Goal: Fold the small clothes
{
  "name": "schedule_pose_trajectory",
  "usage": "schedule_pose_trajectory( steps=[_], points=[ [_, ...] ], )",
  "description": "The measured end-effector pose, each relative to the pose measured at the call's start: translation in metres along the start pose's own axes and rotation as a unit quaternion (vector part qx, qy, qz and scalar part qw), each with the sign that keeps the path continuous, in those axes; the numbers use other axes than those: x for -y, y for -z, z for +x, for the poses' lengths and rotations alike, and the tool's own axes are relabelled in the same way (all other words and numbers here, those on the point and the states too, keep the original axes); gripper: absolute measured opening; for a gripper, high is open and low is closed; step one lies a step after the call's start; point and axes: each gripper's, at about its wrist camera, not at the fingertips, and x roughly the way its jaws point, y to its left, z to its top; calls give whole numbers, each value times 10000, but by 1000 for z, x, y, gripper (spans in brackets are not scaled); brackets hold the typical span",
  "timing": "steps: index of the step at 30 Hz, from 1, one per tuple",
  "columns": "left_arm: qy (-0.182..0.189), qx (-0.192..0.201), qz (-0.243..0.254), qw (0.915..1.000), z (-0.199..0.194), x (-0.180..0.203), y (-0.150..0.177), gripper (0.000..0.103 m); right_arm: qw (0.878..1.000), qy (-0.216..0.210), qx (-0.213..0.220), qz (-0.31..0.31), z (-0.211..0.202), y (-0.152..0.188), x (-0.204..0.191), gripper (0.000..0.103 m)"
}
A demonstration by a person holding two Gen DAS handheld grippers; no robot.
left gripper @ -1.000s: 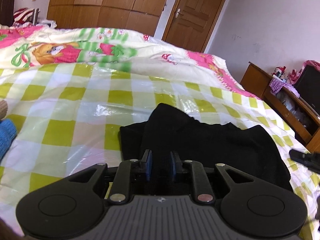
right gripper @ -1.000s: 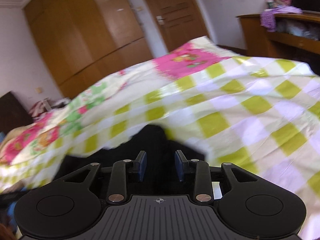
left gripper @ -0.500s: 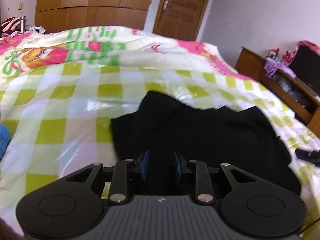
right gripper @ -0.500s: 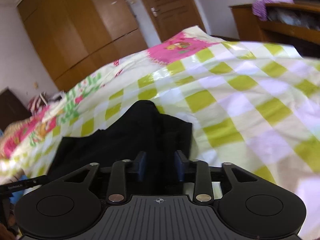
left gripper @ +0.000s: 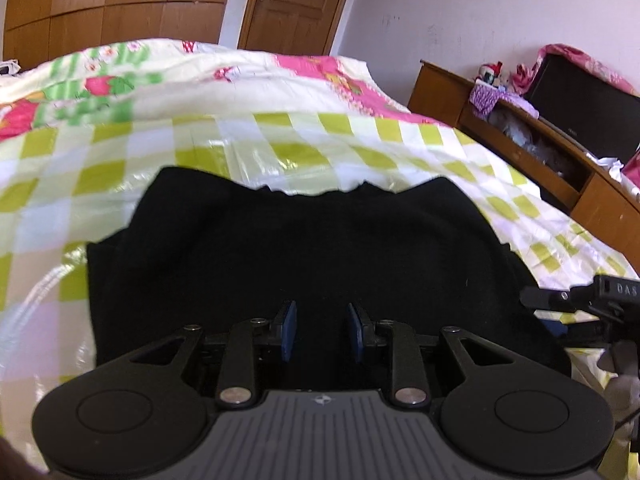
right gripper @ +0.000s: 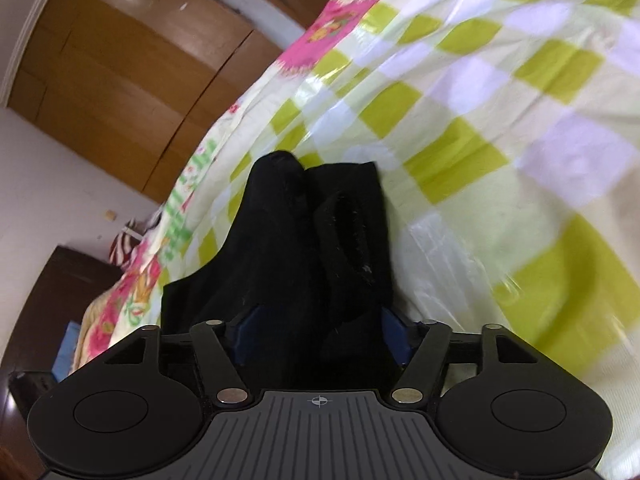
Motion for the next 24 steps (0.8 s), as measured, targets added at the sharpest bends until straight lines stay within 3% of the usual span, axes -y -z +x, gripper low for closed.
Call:
schedule_pose_trajectory(
  steps=[7,8,10,14,19,24],
  points=[
    [146,-3,-1,9999,0,-3,-1,43,9953,-955,-135,80,-9,-6,10,66],
    [141,-33,-18,9999,1,-3,-1,43,9959,-895,-106,69,-8,-6,12,65],
    [82,-68,-22,9999,4,-3,-3,43,9990,-307,-300,-80,5,-9,10,60],
    [98,-108,156,9998,3,0,-3,45,9964,30,-575,-620,2,-14,1,61],
    [110,-128,56,9998,6,-1,0,47,9942,-496,-854,-435,13,-19,11,65],
    [73,-152,38,9999,6,0,-3,49,9927,-717,-889,-388,30,-24,8,65]
  ],
)
